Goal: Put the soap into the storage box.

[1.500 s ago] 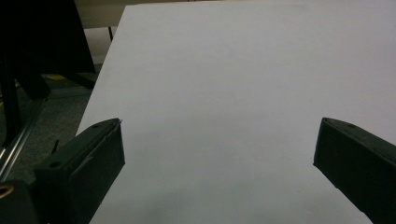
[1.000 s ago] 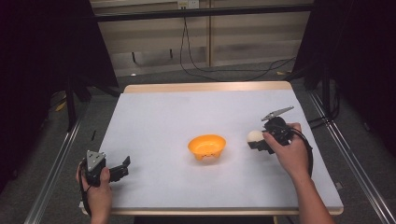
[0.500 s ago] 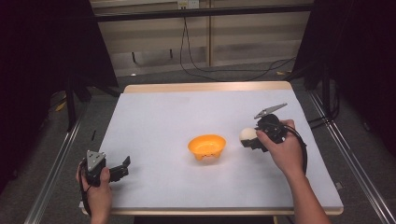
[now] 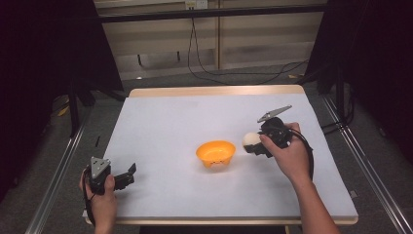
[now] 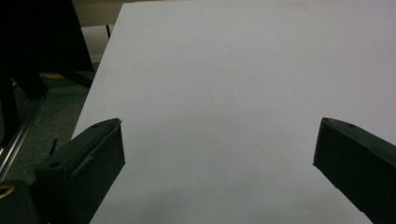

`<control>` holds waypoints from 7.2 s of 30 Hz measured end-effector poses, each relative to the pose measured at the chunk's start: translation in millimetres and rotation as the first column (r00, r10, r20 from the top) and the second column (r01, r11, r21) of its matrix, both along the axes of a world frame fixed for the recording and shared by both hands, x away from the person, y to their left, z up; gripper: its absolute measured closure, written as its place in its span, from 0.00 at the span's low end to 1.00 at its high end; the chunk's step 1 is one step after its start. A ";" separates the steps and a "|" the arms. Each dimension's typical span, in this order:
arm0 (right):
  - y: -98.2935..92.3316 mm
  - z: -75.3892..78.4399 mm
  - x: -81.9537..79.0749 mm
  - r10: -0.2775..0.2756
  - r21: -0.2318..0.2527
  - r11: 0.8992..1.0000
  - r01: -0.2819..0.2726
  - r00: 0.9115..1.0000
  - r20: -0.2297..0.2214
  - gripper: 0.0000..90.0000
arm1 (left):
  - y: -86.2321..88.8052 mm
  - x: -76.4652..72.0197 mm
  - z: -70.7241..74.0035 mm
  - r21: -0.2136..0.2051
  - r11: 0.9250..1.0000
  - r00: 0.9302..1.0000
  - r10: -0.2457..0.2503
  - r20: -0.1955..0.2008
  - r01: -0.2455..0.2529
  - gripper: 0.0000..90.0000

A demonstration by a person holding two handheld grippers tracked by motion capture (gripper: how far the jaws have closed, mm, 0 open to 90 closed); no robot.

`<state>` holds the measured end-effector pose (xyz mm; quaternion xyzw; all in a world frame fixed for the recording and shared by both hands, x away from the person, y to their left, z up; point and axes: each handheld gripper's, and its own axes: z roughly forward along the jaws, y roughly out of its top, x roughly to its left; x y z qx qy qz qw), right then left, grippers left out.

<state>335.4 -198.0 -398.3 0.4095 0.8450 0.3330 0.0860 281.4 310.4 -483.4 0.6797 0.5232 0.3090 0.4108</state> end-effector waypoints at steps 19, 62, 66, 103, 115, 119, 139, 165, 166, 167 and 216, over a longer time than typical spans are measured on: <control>32.4 4.1 8.0 0.053 0.018 0.998 -0.053 0.999 0.009 0.27 | 0.2 0.6 -0.1 -0.003 1.000 1.000 -0.006 -0.006 0.006 0.02; 93.9 -3.1 19.8 0.128 0.006 0.992 -0.128 0.992 0.002 0.27 | 0.8 1.6 -0.2 -0.012 1.000 1.000 -0.009 -0.010 0.009 0.02; 96.0 -6.1 19.9 0.123 -0.001 0.992 -0.123 0.992 0.003 0.27 | 0.8 1.7 -0.2 -0.013 1.000 1.000 -0.010 -0.012 0.010 0.02; 102.7 -13.3 17.4 0.143 -0.048 0.989 -0.142 0.990 0.021 0.20 | 0.2 2.2 -0.2 -0.007 1.000 1.000 -0.013 -0.021 0.013 0.02; 87.5 -11.7 15.3 0.112 -0.027 0.993 -0.112 0.993 0.028 0.17 | 0.2 2.3 -0.2 -0.004 1.000 1.000 -0.015 -0.021 0.015 0.02; 79.6 -11.7 14.1 0.094 -0.021 0.995 -0.093 0.995 0.026 0.14 | 0.1 2.4 -0.3 -0.004 1.000 1.000 -0.015 -0.021 0.015 0.02; 28.1 -18.6 2.9 -0.028 0.003 1.000 0.028 0.998 0.048 0.02 | 0.1 2.3 -0.3 -0.004 1.000 1.000 -0.015 -0.021 0.015 0.02; -33.9 -31.9 -20.7 -0.157 0.018 0.987 0.157 0.986 0.052 0.00 | -0.9 2.3 -0.3 0.007 1.000 1.000 -0.013 -0.024 0.013 0.02; -39.0 -33.8 -22.6 -0.163 0.016 0.987 0.162 0.985 0.051 0.00 | -1.2 2.3 -0.4 0.006 1.000 1.000 -0.012 -0.023 0.012 0.02; -39.0 -33.8 -22.6 -0.163 0.016 0.987 0.162 0.985 0.051 0.00 | -1.2 2.5 -0.4 0.007 1.000 1.000 -0.014 -0.022 0.014 0.02; -138.5 -84.2 -89.2 -0.362 0.084 0.931 0.356 0.929 0.071 0.00 | -1.2 2.3 -0.4 0.010 1.000 1.000 -0.015 -0.022 0.016 0.03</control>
